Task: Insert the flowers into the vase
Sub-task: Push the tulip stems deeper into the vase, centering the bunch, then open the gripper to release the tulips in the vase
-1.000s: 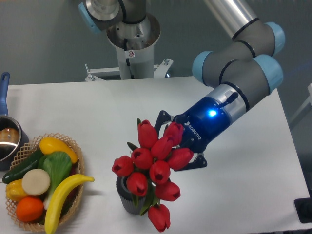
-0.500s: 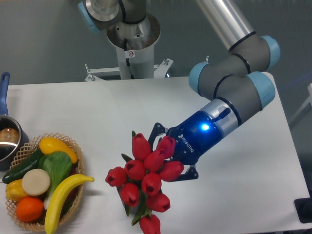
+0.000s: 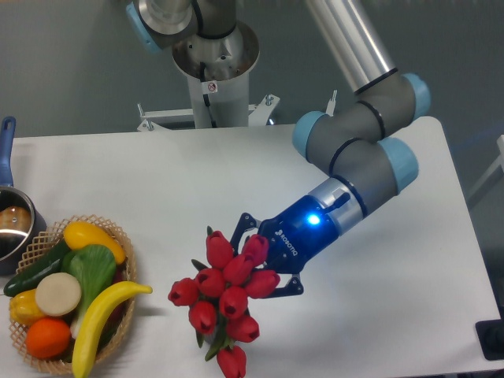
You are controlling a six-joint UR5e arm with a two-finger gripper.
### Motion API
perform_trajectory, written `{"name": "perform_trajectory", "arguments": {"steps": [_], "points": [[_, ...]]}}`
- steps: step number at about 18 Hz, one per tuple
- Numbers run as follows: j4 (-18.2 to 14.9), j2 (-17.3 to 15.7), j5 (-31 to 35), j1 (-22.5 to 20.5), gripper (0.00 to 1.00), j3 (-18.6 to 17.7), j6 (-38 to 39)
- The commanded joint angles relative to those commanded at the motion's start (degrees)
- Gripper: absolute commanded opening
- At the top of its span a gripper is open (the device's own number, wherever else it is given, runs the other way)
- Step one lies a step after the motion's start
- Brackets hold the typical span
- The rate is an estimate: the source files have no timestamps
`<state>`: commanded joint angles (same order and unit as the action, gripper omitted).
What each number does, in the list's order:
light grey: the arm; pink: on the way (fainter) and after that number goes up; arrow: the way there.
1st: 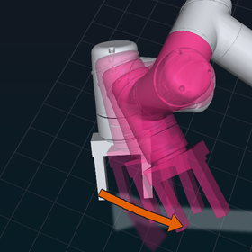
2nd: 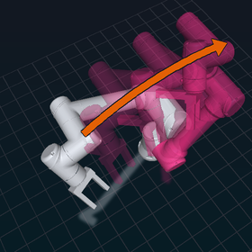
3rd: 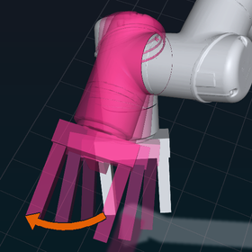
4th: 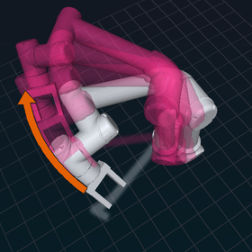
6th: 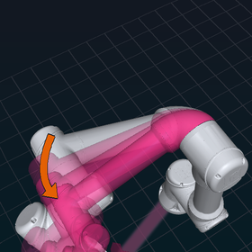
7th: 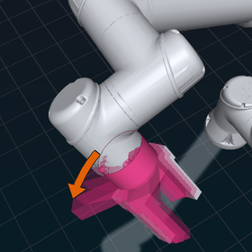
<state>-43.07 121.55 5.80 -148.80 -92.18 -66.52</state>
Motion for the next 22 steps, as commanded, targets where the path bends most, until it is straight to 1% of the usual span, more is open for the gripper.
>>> {"name": "perform_trajectory", "arguments": {"steps": [1,3,4,6,7,8,9,11,15,21,22], "points": [[-0.1,0.0,0.0,-0.1,0.05,-1.0,-1.5],[-0.1,0.0,0.0,-0.1,0.19,-2.7,-3.2],[-0.1,0.1,0.1,-0.2,0.38,-3.5,-4.3],[-0.1,0.1,0.3,-0.8,0.65,-4.7,-5.3],[-0.1,-0.1,0.3,-1.1,0.81,-5.2,-5.5],[-0.1,-0.3,0.8,-1.3,0.93,-5.8,-5.4],[-0.1,-0.5,1.7,-1.5,1.0,-6.7,-5.6],[0.0,-1.2,4.5,-2.2,1.0,-8.1,-5.7],[0.0,-4.1,8.4,-2.5,1.0,-10.7,-5.7],[-0.3,-8.0,9.7,-7.2,1.0,-11.8,-4.3],[-0.3,-8.8,11.0,-7.8,1.0,-11.6,-3.8]]}}
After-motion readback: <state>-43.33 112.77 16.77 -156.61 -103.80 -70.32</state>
